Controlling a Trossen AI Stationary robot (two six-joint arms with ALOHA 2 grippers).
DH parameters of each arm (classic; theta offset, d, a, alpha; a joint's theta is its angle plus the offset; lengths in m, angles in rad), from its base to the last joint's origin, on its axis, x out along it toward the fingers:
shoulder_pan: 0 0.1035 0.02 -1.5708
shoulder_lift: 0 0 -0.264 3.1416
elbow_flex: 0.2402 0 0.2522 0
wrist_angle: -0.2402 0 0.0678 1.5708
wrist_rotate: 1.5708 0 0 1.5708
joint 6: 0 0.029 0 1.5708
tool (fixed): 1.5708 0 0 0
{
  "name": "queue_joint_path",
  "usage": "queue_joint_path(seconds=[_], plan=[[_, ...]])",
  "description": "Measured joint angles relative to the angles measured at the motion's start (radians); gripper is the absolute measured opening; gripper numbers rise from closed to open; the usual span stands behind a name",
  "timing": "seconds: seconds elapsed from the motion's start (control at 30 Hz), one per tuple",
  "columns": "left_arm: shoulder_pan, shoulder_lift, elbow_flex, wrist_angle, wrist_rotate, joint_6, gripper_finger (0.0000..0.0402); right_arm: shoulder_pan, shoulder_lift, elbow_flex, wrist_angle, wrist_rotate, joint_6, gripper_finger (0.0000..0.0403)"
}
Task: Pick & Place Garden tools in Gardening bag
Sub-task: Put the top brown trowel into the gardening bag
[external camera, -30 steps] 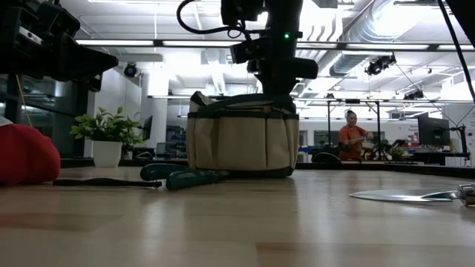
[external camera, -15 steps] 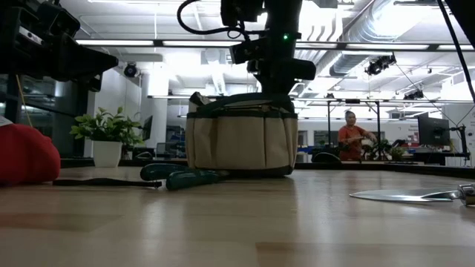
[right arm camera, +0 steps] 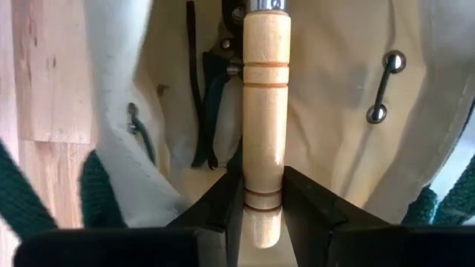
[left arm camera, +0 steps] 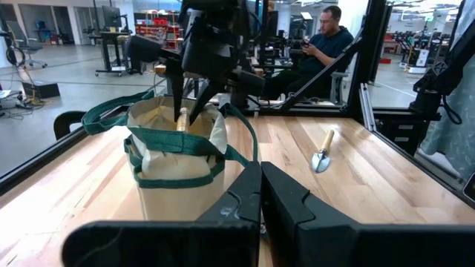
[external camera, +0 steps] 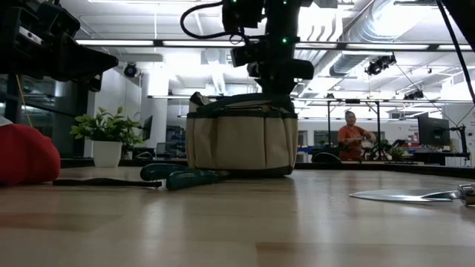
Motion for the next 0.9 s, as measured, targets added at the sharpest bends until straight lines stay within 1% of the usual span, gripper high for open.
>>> queue_joint_path(seconds=[0.07,0.23,0.5,0.63,0.73,0.9], plan=[[0.000,0.000,0.000,0.000,0.000,0.000,0.0001,-0.006,0.000,0.000,0.005,-0.017,0.000,0.0077],[0.000,0.000,0.000,0.000,0.000,0.000,0.0001,-0.018,0.000,0.000,0.037,-0.102,-0.001,0.0077],[0.000,0.000,0.000,0.000,0.000,0.000,0.0001,-0.039,0.000,0.000,0.052,-0.182,0.003,0.0077],[0.000,0.000,0.000,0.000,0.000,0.000,0.0001,-0.050,0.000,0.000,0.052,-0.186,0.003,0.0077],[0.000,0.000,0.000,0.000,0.000,0.000,0.0001,-0.057,0.000,0.000,0.050,-0.211,0.003,0.0077],[0.000,0.000,0.000,0.000,0.000,0.000,0.0001,-0.058,0.000,0.000,0.049,-0.206,0.003,0.0079]])
